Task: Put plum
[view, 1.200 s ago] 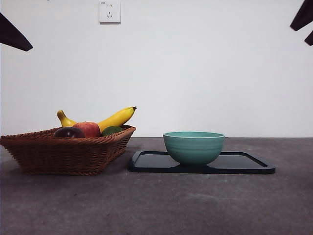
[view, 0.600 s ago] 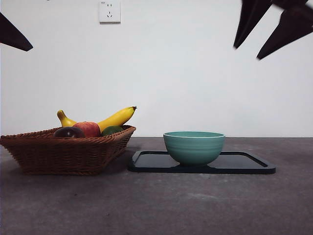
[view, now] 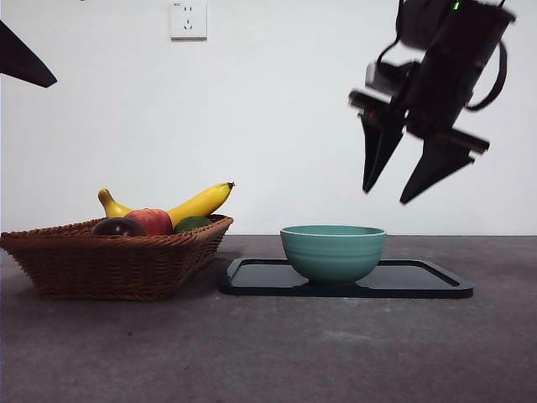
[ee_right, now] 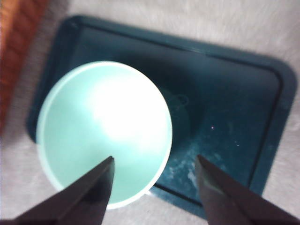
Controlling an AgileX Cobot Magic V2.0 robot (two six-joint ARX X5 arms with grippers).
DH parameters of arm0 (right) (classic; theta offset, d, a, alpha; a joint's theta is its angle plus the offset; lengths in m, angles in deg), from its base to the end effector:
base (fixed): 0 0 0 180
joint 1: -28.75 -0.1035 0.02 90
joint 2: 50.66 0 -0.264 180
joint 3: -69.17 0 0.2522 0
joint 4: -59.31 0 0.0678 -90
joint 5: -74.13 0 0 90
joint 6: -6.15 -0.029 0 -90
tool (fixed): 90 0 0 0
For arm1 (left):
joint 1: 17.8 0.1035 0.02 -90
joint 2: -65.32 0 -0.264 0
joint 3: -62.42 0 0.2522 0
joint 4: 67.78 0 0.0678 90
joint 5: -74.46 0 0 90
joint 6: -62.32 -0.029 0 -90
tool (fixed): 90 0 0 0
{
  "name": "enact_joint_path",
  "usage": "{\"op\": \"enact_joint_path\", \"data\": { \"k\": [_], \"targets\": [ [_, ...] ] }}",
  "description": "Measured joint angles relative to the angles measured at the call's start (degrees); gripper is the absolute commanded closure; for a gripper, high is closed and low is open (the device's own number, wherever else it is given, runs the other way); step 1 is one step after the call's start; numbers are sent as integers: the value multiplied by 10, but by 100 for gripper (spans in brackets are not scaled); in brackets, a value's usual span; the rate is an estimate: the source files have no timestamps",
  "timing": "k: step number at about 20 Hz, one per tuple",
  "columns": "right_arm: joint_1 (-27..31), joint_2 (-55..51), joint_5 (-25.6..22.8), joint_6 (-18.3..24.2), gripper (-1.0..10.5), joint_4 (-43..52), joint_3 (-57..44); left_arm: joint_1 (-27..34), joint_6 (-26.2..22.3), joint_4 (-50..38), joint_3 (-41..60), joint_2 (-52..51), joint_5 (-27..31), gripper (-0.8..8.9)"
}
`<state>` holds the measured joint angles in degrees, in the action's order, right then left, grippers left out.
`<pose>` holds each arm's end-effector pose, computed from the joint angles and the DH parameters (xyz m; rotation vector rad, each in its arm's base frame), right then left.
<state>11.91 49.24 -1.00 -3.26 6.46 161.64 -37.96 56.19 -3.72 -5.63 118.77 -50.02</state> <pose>0.3453 0.1123 0.2477 0.1265 1.1028 0.4122 0.1506 -0.0728 0.3095 -0.0191 0.8386 -0.9375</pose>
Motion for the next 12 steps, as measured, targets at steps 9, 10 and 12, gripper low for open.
{"op": "enact_joint_path", "data": {
  "k": [9,10,12],
  "targets": [
    [-16,68,-29,1,715,33,0,0,0,0,0,0,0,378],
    [-18,73,-30,2,763,33,0,0,0,0,0,0,0,378],
    [-19,76,-31,2,860,38,0,0,0,0,0,0,0,378]
  ]
}}
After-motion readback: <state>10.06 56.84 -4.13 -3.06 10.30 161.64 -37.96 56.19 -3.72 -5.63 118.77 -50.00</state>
